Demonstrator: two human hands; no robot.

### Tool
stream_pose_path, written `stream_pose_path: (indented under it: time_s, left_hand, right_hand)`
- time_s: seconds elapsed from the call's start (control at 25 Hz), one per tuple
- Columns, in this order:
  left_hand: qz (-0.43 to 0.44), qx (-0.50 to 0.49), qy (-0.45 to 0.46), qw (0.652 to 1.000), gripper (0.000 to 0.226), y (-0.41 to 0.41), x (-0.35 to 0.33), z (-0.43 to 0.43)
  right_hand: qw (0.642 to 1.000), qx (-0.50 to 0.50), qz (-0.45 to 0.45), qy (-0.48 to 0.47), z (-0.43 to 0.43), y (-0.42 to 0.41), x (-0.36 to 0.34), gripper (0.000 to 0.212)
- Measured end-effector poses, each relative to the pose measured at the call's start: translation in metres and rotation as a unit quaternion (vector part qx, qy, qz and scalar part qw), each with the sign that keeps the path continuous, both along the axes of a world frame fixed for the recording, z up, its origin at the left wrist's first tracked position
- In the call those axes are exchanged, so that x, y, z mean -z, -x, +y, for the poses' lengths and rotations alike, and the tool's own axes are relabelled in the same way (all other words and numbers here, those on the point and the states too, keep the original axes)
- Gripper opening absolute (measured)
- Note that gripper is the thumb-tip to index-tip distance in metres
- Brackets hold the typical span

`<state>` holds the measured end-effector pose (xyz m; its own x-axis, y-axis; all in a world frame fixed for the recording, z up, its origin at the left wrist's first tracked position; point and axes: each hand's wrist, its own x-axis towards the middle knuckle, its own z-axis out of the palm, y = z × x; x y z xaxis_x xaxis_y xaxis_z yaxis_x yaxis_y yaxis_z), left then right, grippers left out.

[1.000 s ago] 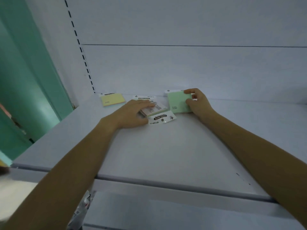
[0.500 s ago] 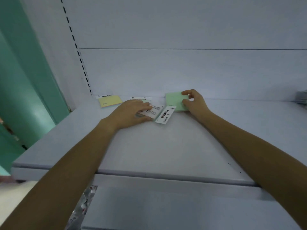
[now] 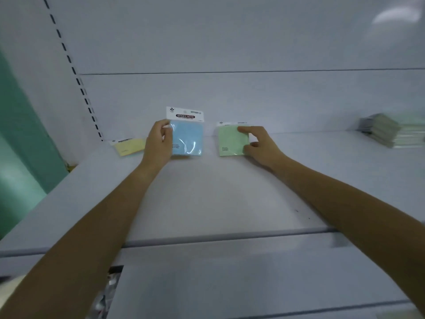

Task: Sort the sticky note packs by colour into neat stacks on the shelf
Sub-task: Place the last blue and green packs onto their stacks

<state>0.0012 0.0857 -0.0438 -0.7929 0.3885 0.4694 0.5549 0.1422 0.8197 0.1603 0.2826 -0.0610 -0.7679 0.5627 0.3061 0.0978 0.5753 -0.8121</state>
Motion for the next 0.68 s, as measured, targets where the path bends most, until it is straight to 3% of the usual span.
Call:
stream_pose_path:
  time_s: [0.24, 0.68]
  left_hand:
    - [-0.123, 0.090, 0.015, 0.988, 0.043, -0.039, -0.023, 0.059]
    - [-0.161, 0.189, -0.004, 0.969, 0.043, -0.235, -0.026, 0.254]
  right_hand:
    - [0.997, 0.054, 0.051, -0.008, 0.035, -0.077, -0.018, 0.057]
    - [0.973, 0.166, 0.141, 0.069, 0.200, -0.280, -0.047, 0.060]
